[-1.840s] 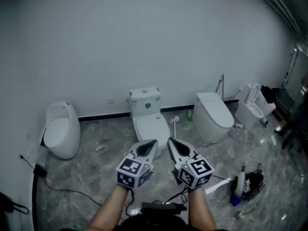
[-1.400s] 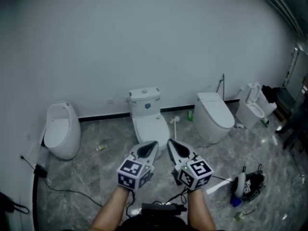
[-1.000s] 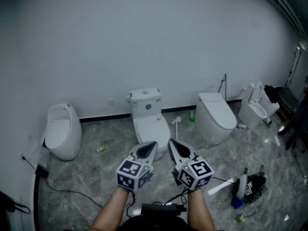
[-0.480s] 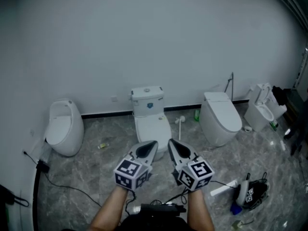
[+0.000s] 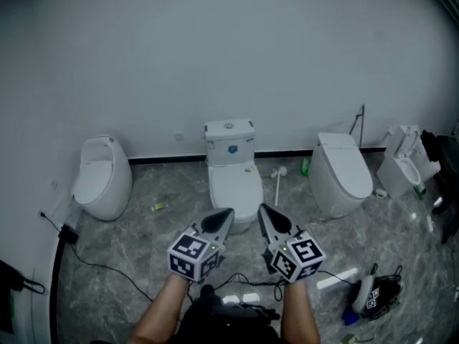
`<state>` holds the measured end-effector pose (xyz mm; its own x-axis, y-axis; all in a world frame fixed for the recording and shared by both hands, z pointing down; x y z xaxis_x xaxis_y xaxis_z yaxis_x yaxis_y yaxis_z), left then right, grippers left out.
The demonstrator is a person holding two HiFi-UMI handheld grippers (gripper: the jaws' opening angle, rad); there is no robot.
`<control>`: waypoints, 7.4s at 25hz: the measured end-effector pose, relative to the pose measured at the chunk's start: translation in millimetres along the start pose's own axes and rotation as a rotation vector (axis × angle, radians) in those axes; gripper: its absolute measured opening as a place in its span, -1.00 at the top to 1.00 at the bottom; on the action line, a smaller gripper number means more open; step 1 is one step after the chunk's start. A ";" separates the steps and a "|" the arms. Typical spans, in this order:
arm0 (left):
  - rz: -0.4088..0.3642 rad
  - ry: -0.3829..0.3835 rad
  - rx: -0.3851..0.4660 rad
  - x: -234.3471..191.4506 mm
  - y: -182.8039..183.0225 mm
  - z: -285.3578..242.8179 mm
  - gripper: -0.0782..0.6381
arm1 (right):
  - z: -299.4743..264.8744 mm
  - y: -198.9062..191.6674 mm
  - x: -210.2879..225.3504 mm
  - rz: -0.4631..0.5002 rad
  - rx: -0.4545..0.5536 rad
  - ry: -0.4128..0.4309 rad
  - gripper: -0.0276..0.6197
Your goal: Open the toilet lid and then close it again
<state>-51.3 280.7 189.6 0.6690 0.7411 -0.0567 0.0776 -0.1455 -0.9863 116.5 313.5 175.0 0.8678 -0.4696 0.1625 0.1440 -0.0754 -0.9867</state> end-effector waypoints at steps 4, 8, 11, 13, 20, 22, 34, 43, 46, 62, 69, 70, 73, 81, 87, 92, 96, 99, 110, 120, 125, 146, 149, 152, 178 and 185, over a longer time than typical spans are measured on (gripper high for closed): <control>0.003 -0.004 -0.008 -8.5 -1.6 -13.5 0.76 | -12.9 -2.7 10.3 -0.006 -0.015 -0.004 0.89; 0.012 -0.013 -0.022 -25.2 -7.8 -30.7 0.76 | -31.6 -6.8 20.5 -0.003 -0.031 -0.015 0.89; 0.017 -0.025 -0.031 -38.7 -9.9 -47.0 0.76 | -47.0 -10.8 30.8 -0.006 -0.049 -0.025 0.89; 0.016 -0.033 -0.035 -50.4 -11.9 -60.7 0.76 | -61.2 -13.3 40.4 -0.005 -0.057 -0.028 0.89; 0.049 -0.061 -0.059 -108.6 -21.4 -109.6 0.76 | -119.0 -20.7 72.7 -0.005 -0.107 -0.089 0.89; 0.066 -0.076 -0.056 -125.0 -20.7 -123.0 0.76 | -134.8 -22.5 82.8 -0.013 -0.113 -0.096 0.89; 0.092 -0.133 -0.153 -216.2 -42.5 -199.3 0.76 | -215.1 -50.2 142.0 -0.086 -0.202 -0.254 0.89; 0.143 -0.087 -0.280 -247.2 -109.3 -235.3 0.76 | -244.7 -98.2 182.8 -0.101 -0.310 -0.306 0.89; 0.177 -0.034 -0.321 -252.9 -140.6 -243.9 0.76 | -249.3 -130.1 199.6 -0.127 -0.370 -0.298 0.88; 0.323 0.190 -0.541 -254.1 -333.0 -289.6 0.76 | -266.9 -329.1 282.8 -0.234 -0.604 -0.154 0.86; 0.363 0.248 -0.582 -265.6 -402.9 -291.6 0.59 | -261.1 -399.3 304.0 -0.277 -0.626 -0.165 0.65; 0.364 0.256 -0.583 -267.2 -409.7 -291.3 0.58 | -260.2 -407.6 307.0 -0.283 -0.628 -0.170 0.63; 0.379 0.282 -0.574 -270.5 -425.8 -291.5 0.52 | -256.0 -428.5 315.7 -0.300 -0.635 -0.201 0.50; 0.466 0.311 -0.567 -271.8 -457.1 -293.4 0.06 | -243.7 -465.8 345.6 -0.423 -0.610 -0.341 -0.13; 0.566 0.276 -0.566 -270.6 -472.2 -296.7 -0.19 | -249.0 -484.4 358.1 -0.553 -0.610 -0.333 -0.30; 0.602 0.233 -0.576 -272.9 -475.5 -299.8 -0.19 | -253.6 -491.2 360.1 -0.623 -0.611 -0.320 -0.30; 0.573 0.201 -0.596 -264.8 -473.2 -305.2 -0.19 | -252.5 -491.1 361.0 -0.661 -0.601 -0.333 -0.30; 0.556 0.216 -0.605 -260.1 -471.3 -307.7 -0.19 | -251.2 -487.3 364.2 -0.701 -0.583 -0.360 -0.28; 0.502 0.192 -0.640 -258.1 -466.4 -306.8 -0.26 | -249.1 -475.6 368.2 -0.782 -0.578 -0.386 -0.05; 0.441 0.108 -0.614 -257.5 -447.2 -298.5 -0.26 | -244.2 -454.1 371.3 -0.823 -0.555 -0.392 0.05; 0.384 0.035 -0.623 -259.0 -434.3 -292.1 -0.25 | -244.4 -441.7 369.0 -0.843 -0.540 -0.386 0.08; 0.266 0.044 -0.716 -248.8 -425.9 -277.6 0.76 | -271.5 -380.8 357.1 -0.796 -0.406 -0.377 0.65; 0.266 0.034 -0.681 -247.4 -417.8 -288.1 0.76 | -313.1 -356.2 349.6 -0.703 -0.393 -0.281 0.65; 0.267 0.039 -0.682 -250.0 -417.6 -294.2 0.76 | -328.8 -345.3 344.8 -0.647 -0.397 -0.239 0.65; 0.298 0.130 -0.838 -277.8 -480.8 -276.0 0.65 | -266.1 -479.4 357.2 -0.822 -0.644 -0.398 -0.18; 0.267 0.085 -0.866 -264.0 -482.1 -268.1 0.65 | -277.9 -478.7 335.8 -0.939 -0.630 -0.360 -0.18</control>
<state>-67.2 -20.5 721.6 0.7939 0.5664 -0.2213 0.4177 -0.7724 -0.4785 206.8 -52.6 701.3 0.6455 0.2675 0.7154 0.6235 -0.7256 -0.2912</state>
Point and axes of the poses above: the fingertips, and each gripper's own axes: z backward along the fingers, x to its right, y out of its top, the point moved 8 cm from there along z, backward along the fingers, and after that the axes turned 1 degree about -x, right-handed, at the moved point
